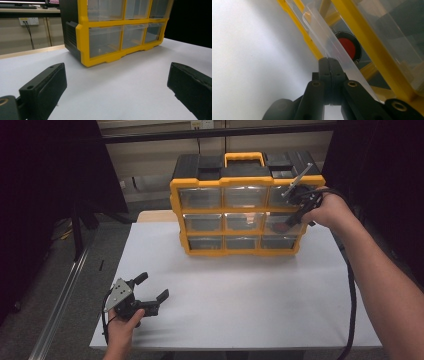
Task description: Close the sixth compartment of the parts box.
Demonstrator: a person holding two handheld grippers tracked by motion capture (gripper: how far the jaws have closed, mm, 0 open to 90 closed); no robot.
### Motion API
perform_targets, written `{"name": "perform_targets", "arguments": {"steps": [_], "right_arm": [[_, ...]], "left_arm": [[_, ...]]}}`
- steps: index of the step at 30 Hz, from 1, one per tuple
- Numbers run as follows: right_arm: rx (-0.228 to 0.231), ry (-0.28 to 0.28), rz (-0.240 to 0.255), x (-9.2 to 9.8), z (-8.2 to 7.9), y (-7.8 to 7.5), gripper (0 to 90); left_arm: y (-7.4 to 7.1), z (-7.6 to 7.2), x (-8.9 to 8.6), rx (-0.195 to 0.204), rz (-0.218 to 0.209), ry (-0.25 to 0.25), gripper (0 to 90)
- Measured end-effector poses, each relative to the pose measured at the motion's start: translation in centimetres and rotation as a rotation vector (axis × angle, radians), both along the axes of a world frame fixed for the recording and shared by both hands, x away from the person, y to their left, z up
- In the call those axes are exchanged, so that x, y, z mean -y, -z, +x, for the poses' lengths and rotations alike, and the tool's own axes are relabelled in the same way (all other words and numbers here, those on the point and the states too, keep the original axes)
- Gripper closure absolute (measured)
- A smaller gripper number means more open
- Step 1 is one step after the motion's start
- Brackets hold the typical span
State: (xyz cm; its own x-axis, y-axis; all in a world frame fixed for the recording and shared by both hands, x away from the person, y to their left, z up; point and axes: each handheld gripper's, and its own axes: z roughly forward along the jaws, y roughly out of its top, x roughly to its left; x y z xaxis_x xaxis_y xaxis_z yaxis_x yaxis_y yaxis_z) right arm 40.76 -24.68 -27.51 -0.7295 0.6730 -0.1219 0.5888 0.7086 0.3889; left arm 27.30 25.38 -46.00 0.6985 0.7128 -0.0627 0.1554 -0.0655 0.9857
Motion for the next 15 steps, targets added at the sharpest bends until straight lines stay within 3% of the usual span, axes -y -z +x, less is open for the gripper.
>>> {"name": "perform_targets", "arguments": {"steps": [1,4,5,8,15], "right_arm": [[0.001,0.002,0.000,-0.01,0.00,0.01,90.0],[0.004,0.002,-0.007,-0.02,0.06,0.03,90.0],[0.008,0.002,-0.005,-0.03,0.07,0.04,90.0],[0.011,0.002,-0.007,-0.05,0.13,0.08,90.0],[0.024,0.003,-0.010,0.01,0.27,0.12,90.0]], "left_arm": [[-0.02,0.01,-0.10,0.002,0.016,0.004,2.7],[-0.02,0.01,-0.13,0.002,0.018,0.004,2.7],[0.00,-0.02,0.00,0.000,-0.001,-0.001,2.7],[-0.03,0.02,-0.19,0.005,0.023,0.000,2.7],[-0.02,0.03,-0.18,0.000,0.024,0.004,2.7]]}}
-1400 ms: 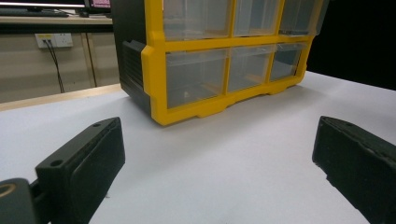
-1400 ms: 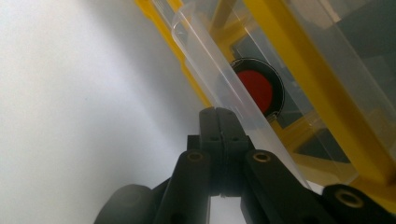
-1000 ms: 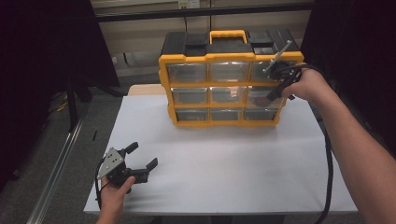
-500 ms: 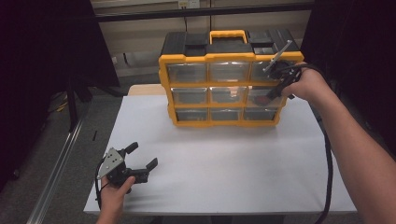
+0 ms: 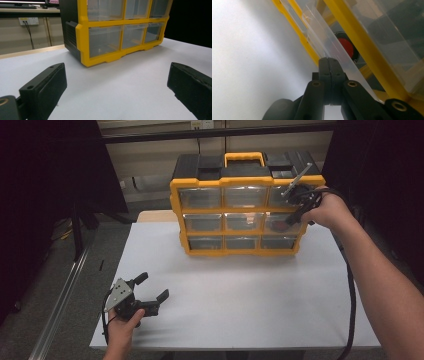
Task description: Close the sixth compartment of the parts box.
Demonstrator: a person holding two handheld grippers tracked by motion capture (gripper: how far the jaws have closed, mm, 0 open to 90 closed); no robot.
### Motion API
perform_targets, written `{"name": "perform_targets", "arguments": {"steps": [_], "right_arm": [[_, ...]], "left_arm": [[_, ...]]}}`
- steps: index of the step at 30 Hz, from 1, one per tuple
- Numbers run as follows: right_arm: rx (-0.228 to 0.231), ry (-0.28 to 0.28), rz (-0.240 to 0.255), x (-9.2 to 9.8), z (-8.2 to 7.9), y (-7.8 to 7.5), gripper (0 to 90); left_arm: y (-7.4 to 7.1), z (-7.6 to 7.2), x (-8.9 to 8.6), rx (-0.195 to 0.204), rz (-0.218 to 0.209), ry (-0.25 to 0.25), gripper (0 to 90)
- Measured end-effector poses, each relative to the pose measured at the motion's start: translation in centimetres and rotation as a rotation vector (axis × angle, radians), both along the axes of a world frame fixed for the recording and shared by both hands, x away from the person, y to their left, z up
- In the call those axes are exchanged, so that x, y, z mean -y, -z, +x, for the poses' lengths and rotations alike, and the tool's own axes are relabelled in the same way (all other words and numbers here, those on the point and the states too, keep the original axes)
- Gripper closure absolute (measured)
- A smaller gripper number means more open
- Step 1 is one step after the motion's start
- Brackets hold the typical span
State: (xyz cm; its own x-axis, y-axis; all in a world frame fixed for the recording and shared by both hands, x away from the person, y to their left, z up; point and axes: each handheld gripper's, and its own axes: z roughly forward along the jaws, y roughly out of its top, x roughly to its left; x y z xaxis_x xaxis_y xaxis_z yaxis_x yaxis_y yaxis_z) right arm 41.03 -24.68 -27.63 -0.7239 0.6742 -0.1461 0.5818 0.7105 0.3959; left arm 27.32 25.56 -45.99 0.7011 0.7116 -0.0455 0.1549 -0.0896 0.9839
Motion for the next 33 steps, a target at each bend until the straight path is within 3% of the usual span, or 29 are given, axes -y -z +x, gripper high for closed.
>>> {"name": "perform_targets", "arguments": {"steps": [33], "right_arm": [[0.063,0.024,-0.026,0.11,0.40,0.10,90.0]], "left_arm": [[0.03,0.02,0.04,-0.002,0.004,-0.003,2.7]]}}
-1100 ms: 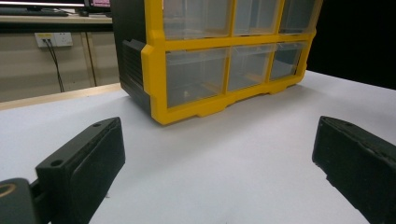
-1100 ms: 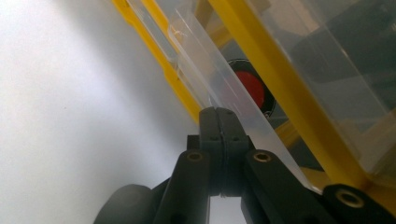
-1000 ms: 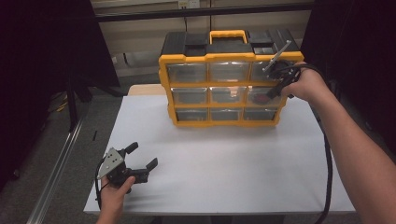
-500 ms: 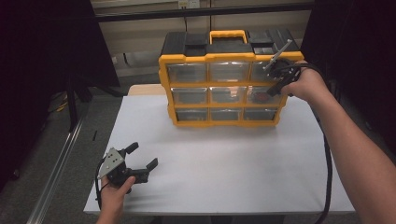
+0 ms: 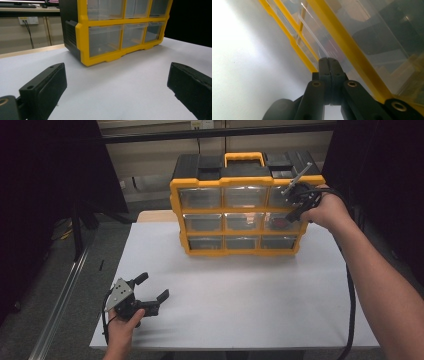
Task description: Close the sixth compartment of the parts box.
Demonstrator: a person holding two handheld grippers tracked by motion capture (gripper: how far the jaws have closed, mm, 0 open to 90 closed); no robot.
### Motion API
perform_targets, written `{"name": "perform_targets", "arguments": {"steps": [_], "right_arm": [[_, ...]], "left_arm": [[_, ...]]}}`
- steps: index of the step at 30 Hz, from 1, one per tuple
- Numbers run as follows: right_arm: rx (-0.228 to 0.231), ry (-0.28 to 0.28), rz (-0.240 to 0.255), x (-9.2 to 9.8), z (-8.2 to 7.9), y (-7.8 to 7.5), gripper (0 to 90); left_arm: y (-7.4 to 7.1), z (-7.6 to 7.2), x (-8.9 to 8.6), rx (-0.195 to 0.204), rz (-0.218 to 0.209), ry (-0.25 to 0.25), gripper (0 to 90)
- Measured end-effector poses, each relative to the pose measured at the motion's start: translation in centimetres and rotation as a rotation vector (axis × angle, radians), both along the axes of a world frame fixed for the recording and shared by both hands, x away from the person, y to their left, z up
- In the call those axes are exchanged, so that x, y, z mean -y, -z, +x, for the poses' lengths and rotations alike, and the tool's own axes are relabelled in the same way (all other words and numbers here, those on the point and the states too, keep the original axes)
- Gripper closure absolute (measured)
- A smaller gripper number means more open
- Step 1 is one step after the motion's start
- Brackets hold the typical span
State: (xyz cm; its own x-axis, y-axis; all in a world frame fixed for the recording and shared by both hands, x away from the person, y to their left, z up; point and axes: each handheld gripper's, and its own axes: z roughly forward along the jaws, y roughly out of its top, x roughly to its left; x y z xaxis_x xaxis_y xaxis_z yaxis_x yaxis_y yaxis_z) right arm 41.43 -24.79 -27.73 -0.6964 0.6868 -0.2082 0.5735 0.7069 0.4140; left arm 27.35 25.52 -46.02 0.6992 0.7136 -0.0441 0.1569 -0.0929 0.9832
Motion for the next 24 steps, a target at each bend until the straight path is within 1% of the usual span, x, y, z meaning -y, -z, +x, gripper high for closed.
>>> {"name": "perform_targets", "arguments": {"steps": [4,8,13,14,16,17,20,21,22,24], "right_arm": [[-0.001,0.007,0.005,-0.03,0.03,0.05,90.0],[-0.009,-0.001,0.003,-0.03,0.09,0.11,90.0],[-0.008,0.000,0.004,-0.02,0.15,0.12,90.0],[-0.007,0.001,0.004,-0.03,0.16,0.11,90.0],[-0.008,-0.003,0.003,0.02,0.19,0.11,90.0],[-0.008,-0.005,0.004,0.03,0.19,0.10,90.0],[-0.004,-0.001,0.006,0.03,0.18,0.11,90.0],[-0.004,-0.006,0.002,0.05,0.19,0.10,90.0],[-0.004,-0.006,0.002,0.04,0.18,0.10,90.0],[-0.002,-0.004,0.001,0.01,0.17,0.11,90.0]], "left_arm": [[0.00,-0.01,0.01,0.000,-0.001,0.000,2.7],[0.00,0.00,-0.02,0.002,0.004,-0.003,2.7],[0.00,0.00,-0.01,0.000,0.000,-0.001,2.7],[0.00,0.02,-0.02,0.005,0.004,-0.003,2.7],[0.01,0.04,-0.02,0.003,0.001,0.004,2.7],[0.01,0.01,0.02,0.002,-0.003,0.002,2.7],[0.01,0.00,-0.01,0.000,0.003,-0.005,2.7],[0.00,-0.02,0.02,0.002,0.002,0.006,2.7],[0.00,-0.02,0.04,0.001,0.001,0.007,2.7],[-0.01,-0.02,0.03,0.001,-0.001,-0.005,2.7]]}}
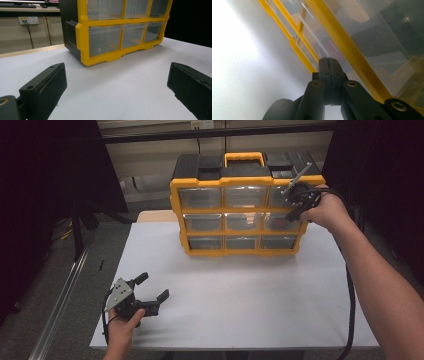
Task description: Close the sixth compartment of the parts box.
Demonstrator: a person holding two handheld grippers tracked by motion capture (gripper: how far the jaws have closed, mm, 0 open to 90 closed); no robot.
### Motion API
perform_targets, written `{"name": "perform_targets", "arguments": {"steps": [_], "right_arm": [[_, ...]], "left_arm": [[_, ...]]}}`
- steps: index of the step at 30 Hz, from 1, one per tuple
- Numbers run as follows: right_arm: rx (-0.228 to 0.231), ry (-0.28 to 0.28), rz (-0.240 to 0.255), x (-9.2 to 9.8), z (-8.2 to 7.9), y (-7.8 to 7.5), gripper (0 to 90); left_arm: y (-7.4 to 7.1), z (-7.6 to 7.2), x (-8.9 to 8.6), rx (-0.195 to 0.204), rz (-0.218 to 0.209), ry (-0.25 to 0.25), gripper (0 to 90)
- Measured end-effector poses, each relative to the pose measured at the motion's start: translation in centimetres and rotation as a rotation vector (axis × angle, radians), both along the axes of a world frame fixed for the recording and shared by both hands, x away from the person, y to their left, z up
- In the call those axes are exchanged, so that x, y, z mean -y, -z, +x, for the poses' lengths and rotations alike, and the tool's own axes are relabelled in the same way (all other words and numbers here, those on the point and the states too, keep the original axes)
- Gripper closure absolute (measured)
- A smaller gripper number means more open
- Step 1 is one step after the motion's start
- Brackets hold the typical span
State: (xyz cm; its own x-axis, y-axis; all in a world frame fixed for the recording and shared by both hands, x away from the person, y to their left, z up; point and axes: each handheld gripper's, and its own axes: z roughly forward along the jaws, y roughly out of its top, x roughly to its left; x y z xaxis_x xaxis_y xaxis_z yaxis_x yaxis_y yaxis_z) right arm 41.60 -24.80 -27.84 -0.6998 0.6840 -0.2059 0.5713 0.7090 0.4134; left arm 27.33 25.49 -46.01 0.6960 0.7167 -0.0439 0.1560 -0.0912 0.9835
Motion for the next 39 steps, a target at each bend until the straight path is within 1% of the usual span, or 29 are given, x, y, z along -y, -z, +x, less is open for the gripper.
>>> {"name": "perform_targets", "arguments": {"steps": [2,4,5,6,8,12,14,15,17,19,20,22,23,25,26,27,28,29,31,32,33,34,38,39], "right_arm": [[0.004,0.000,0.001,0.0,0.0,0.0,90.0],[0.001,0.000,0.002,0.0,0.0,0.0,90.0],[0.004,0.009,0.006,0.0,-0.1,0.0,90.0],[0.008,0.007,0.006,0.0,0.0,0.0,90.0],[0.001,0.006,0.018,0.0,-0.1,0.1,90.0],[0.000,0.007,0.009,0.0,-0.2,0.1,90.0],[-0.015,-0.002,0.020,0.0,-0.3,0.2,89.3],[-0.012,0.002,0.026,0.0,-0.4,0.2,88.2],[-0.018,-0.008,0.038,0.1,-0.5,0.3,85.5],[-0.028,0.001,0.045,0.0,-0.6,0.4,82.3],[-0.045,0.000,0.047,-0.1,-0.8,0.4,80.9],[-0.053,-0.009,0.062,-0.2,-0.9,0.6,78.1],[-0.058,-0.010,0.062,-0.2,-1.0,0.7,76.9],[-0.072,-0.017,0.064,-0.4,-1.1,0.8,73.2],[-0.071,-0.022,0.066,-0.4,-1.2,0.8,72.6],[-0.081,-0.019,0.077,-0.5,-1.3,0.8,70.7],[-0.087,-0.027,0.081,-0.7,-1.4,0.9,68.6],[-0.094,-0.027,0.091,-0.8,-1.4,0.9,67.6],[-0.099,-0.028,0.087,-0.9,-1.5,1.0,64.3],[-0.104,-0.033,0.087,-1.0,-1.6,1.1,62.6],[-0.108,-0.035,0.091,-1.0,-1.6,1.1,60.3],[-0.108,-0.041,0.097,-1.1,-1.7,1.1,57.8],[-0.126,-0.041,0.105,-1.3,-2.1,1.6,49.6],[-0.126,-0.049,0.108,-1.3,-2.2,1.7,47.4]], "left_arm": [[0.0,0.0,0.0,0.002,0.005,0.001,2.7],[0.0,0.0,0.0,-0.001,-0.001,-0.002,2.7],[0.0,0.0,0.0,-0.001,-0.002,-0.002,2.7],[0.0,0.0,-0.1,0.000,-0.005,0.005,2.7],[0.0,0.0,-0.1,-0.002,-0.005,0.008,2.7],[0.0,0.0,-0.1,-0.002,-0.007,0.007,2.7],[0.0,0.0,-0.1,0.004,-0.001,0.004,2.8],[-0.1,0.0,-0.1,0.007,0.002,-0.001,2.8],[0.0,-0.1,-0.1,0.002,-0.003,0.001,2.8],[0.0,-0.1,-0.1,0.001,-0.009,0.001,2.8],[0.0,-0.1,-0.1,0.001,-0.010,0.001,2.8],[0.0,-0.1,-0.1,0.000,-0.009,0.000,2.8],[0.0,-0.1,0.0,-0.001,-0.019,-0.002,2.8],[0.0,-0.1,-0.1,0.002,-0.009,0.000,2.8],[0.0,-0.1,0.0,0.001,-0.008,0.001,2.8],[0.0,-0.1,-0.1,0.005,0.007,0.012,2.8],[0.0,-0.1,0.0,0.002,0.003,0.021,2.8],[0.0,-0.1,0.0,0.000,0.001,0.012,2.8],[0.0,-0.1,0.0,0.004,0.003,0.001,2.8],[0.0,-0.1,0.0,0.004,-0.003,-0.001,2.9],[-0.1,-0.1,-0.3,0.009,0.041,0.010,2.9],[0.0,-0.2,-0.1,0.002,-0.004,0.000,2.9],[0.0,-0.1,-0.1,0.002,-0.009,0.001,2.9],[0.0,-0.1,-0.1,0.001,-0.004,0.002,2.9]]}}
